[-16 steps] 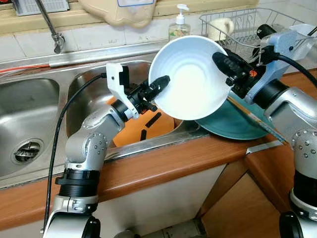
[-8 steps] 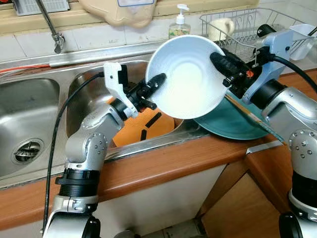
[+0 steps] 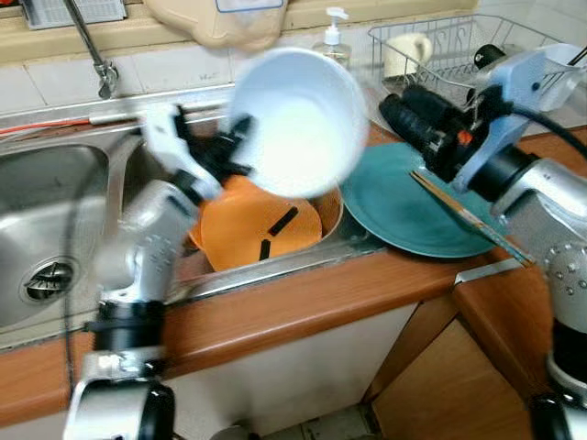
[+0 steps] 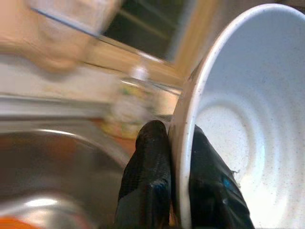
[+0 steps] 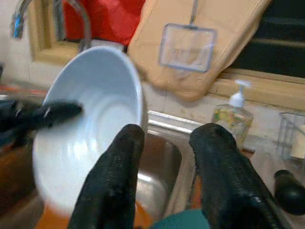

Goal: Kitchen organization

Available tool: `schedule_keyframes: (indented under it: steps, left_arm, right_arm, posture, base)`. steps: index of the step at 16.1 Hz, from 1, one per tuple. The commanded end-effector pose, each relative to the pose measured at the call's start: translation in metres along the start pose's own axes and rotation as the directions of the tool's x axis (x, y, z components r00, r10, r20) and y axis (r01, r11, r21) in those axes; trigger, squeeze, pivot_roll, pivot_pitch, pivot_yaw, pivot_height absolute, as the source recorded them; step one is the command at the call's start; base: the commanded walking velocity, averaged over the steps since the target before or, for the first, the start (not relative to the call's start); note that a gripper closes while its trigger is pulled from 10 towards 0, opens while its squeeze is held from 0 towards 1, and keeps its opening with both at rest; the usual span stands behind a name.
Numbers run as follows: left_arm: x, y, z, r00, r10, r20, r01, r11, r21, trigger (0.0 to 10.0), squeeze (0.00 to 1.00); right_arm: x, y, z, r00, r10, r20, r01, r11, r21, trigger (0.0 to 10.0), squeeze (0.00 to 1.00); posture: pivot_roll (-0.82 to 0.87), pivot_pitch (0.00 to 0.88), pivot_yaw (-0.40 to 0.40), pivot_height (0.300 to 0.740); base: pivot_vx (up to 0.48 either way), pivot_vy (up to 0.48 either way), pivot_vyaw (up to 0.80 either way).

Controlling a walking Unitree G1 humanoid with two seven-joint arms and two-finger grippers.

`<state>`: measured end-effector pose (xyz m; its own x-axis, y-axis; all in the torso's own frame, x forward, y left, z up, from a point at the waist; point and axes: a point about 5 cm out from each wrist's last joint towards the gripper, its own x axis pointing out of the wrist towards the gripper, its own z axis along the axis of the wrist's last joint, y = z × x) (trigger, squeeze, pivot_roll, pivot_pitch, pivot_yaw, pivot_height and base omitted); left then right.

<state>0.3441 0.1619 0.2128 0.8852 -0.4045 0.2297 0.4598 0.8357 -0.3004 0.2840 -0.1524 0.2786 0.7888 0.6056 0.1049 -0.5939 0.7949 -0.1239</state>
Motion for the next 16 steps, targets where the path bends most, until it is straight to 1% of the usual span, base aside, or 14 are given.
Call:
schedule_keyframes:
  steps: [1,2,3,5,7,8,10,11,12,14,15,16]
  left_arm:
    - [0.002,0.008,0.006,0.998,0.058,-0.011,-0.056,0.993,0.104,0.0,0.00]
    - [0.000,0.016,0.002,0.991,0.117,-0.059,-0.104,0.978,0.183,0.0,0.00]
    - [-0.002,0.022,-0.001,0.984,0.161,-0.081,-0.140,0.966,0.217,0.0,0.00]
    - [-0.005,0.034,-0.010,0.953,0.263,-0.150,-0.215,0.936,0.279,0.0,0.00]
    - [-0.009,0.041,-0.027,0.915,0.322,-0.243,-0.223,0.906,0.360,0.0,0.00]
    - [-0.009,0.041,-0.033,0.906,0.326,-0.271,-0.212,0.903,0.374,0.0,0.00]
    - [-0.009,0.039,-0.045,0.885,0.322,-0.336,-0.178,0.902,0.393,5.3,0.00]
    - [-0.008,0.037,-0.052,0.869,0.316,-0.380,-0.155,0.905,0.397,10.0,0.00]
    - [-0.008,0.037,-0.054,0.859,0.319,-0.400,-0.148,0.903,0.404,10.0,0.00]
    - [-0.008,0.036,-0.060,0.839,0.310,-0.447,-0.136,0.915,0.379,10.0,0.00]
    - [-0.009,0.035,-0.064,0.826,0.291,-0.483,-0.112,0.924,0.365,10.0,0.00]
    - [-0.010,0.035,-0.066,0.815,0.283,-0.506,-0.093,0.925,0.368,10.0,0.00]
  right_arm:
    - [0.000,0.010,-0.002,0.998,0.063,-0.029,-0.064,0.998,-0.023,10.0,0.00]
    - [-0.001,0.014,-0.006,0.994,0.088,-0.057,-0.090,0.995,-0.032,10.0,0.00]
    - [-0.001,0.017,-0.008,0.992,0.105,-0.075,-0.108,0.993,-0.037,10.0,0.00]
    - [-0.002,0.022,-0.015,0.981,0.150,-0.124,-0.157,0.987,-0.046,10.0,0.00]
    - [-0.006,0.028,-0.023,0.960,0.207,-0.188,-0.222,0.973,-0.059,10.0,0.00]
    - [-0.007,0.030,-0.025,0.952,0.223,-0.207,-0.240,0.969,-0.058,10.0,0.00]
    - [-0.011,0.037,-0.032,0.927,0.272,-0.257,-0.297,0.953,-0.060,10.0,0.00]
    - [-0.013,0.040,-0.034,0.917,0.290,-0.275,-0.318,0.946,-0.060,10.0,0.00]
    - [-0.013,0.040,-0.035,0.913,0.294,-0.281,-0.323,0.944,-0.062,10.0,0.00]
    - [-0.014,0.039,-0.037,0.912,0.285,-0.295,-0.317,0.946,-0.066,10.0,0.00]
    - [-0.015,0.038,-0.038,0.910,0.283,-0.303,-0.317,0.946,-0.067,10.0,0.00]
    - [-0.015,0.039,-0.039,0.907,0.287,-0.310,-0.321,0.945,-0.066,10.0,0.00]
  posture:
    - [-0.16,0.000,0.060,0.740]
    - [-0.16,0.000,0.060,0.740]
    - [-0.16,0.000,0.060,0.740]
    - [-0.15,0.000,0.059,0.740]
    - [-0.16,0.000,0.061,0.740]
    - [-0.16,0.000,0.061,0.740]
    - [-0.16,0.000,0.061,0.740]
    - [-0.16,0.000,0.062,0.740]
    - [-0.16,0.000,0.065,0.740]
    - [-0.16,0.000,0.065,0.740]
    - [-0.16,0.000,0.069,0.740]
    - [-0.16,0.000,0.069,0.740]
  base:
    - [0.000,0.000,0.00]
    - [0.000,0.000,0.00]
    - [0.000,0.000,0.00]
    - [0.000,0.000,0.00]
    - [0.000,0.000,0.00]
    - [0.000,0.000,0.00]
    - [0.000,0.000,0.00]
    - [0.000,0.000,0.00]
    - [0.000,0.000,0.00]
    - [0.000,0.000,0.00]
    - [0.000,0.000,0.00]
    - [0.000,0.000,0.00]
